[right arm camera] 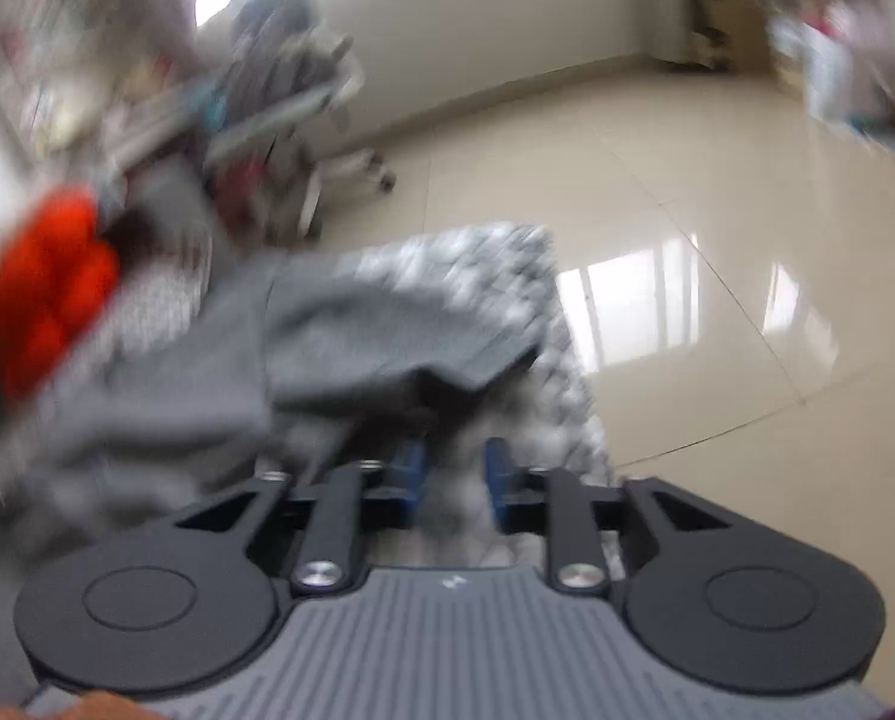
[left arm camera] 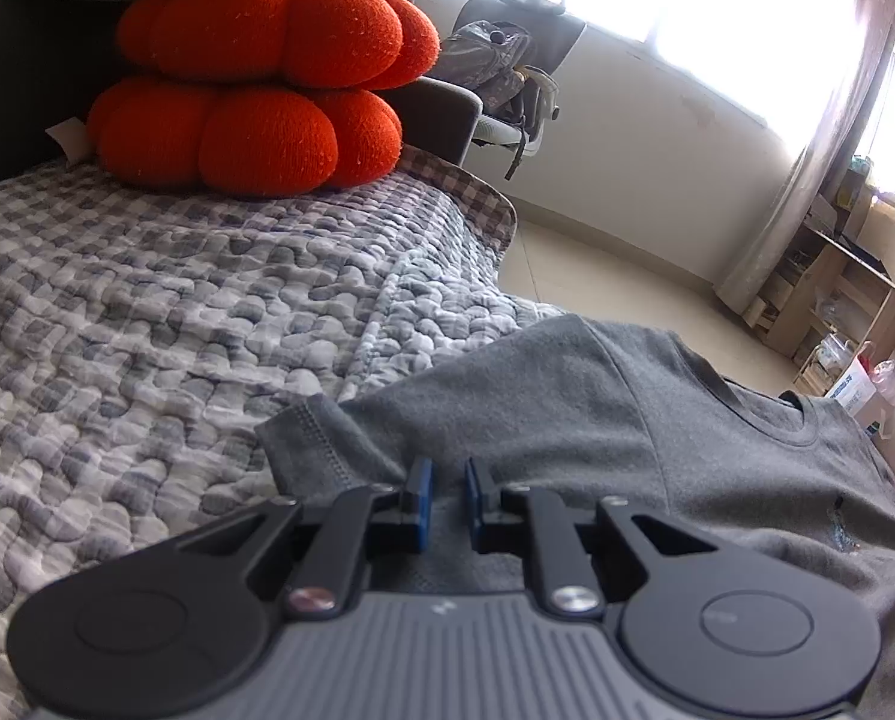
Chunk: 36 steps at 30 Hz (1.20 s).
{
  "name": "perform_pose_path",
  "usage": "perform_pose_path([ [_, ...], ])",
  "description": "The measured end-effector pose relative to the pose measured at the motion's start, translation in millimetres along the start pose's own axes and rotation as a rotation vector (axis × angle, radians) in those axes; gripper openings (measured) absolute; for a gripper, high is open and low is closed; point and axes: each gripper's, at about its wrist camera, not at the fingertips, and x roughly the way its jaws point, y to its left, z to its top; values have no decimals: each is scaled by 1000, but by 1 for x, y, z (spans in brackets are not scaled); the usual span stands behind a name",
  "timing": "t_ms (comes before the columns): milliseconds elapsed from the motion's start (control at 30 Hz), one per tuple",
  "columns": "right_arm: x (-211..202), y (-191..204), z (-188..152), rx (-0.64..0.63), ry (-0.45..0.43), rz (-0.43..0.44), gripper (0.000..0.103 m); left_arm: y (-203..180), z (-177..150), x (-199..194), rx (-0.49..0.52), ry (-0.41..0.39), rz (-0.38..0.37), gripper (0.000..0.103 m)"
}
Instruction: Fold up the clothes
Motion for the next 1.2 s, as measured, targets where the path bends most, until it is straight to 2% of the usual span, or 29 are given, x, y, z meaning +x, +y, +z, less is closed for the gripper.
perform_pose_path([
  [100, 12, -19, 22, 174, -15, 13, 48, -1, 0, -1, 4, -1, 3, 14],
  [267, 60, -34, 30, 328, 64, -59, 48, 1, 0, 0, -5, -2, -4, 14],
  [333, 65, -23, 32, 264, 36, -54, 32, 2, 0, 0, -8, -2, -6, 14],
  [367, 67, -15, 33, 217, 26, -48, 15, 1, 0, -1, -7, -2, -5, 14],
  [433, 67, 6, 33, 82, 29, -70, 3, 1, 0, 0, -7, -1, -4, 14],
  [467, 66, 17, 33, 10, 34, -93, 1, 1, 0, 0, -7, -1, -5, 14],
  [533, 60, 35, 32, -91, 28, -146, 1, 2, 0, 0, -8, 1, -7, 14],
  [600, 47, 40, 33, -105, -6, -166, 1, 2, 1, 0, -8, 1, -8, 14],
  [733, 11, 48, 36, -117, -145, -173, 1, 4, 2, -1, -24, 7, -21, 14],
  [833, -5, 54, 24, -117, -194, -192, 1, 2, 1, 0, -6, 7, -18, 14],
  [933, 27, 56, 6, -180, -119, -275, 1, 0, 1, 0, 5, 5, -12, 14],
  [1000, 43, 47, 1, -179, -75, -310, 1, 0, 1, 0, 2, 6, -14, 14],
  [1067, 59, 42, 2, -173, -66, -323, 2, 2, 1, 0, -6, 7, -23, 14],
  [1133, 61, 39, 5, -153, -68, -290, 3, 3, 2, 0, -12, 8, -35, 15],
  [1200, 47, 43, 5, -126, -119, -272, 16, 6, 3, -1, -31, 8, -51, 19],
])
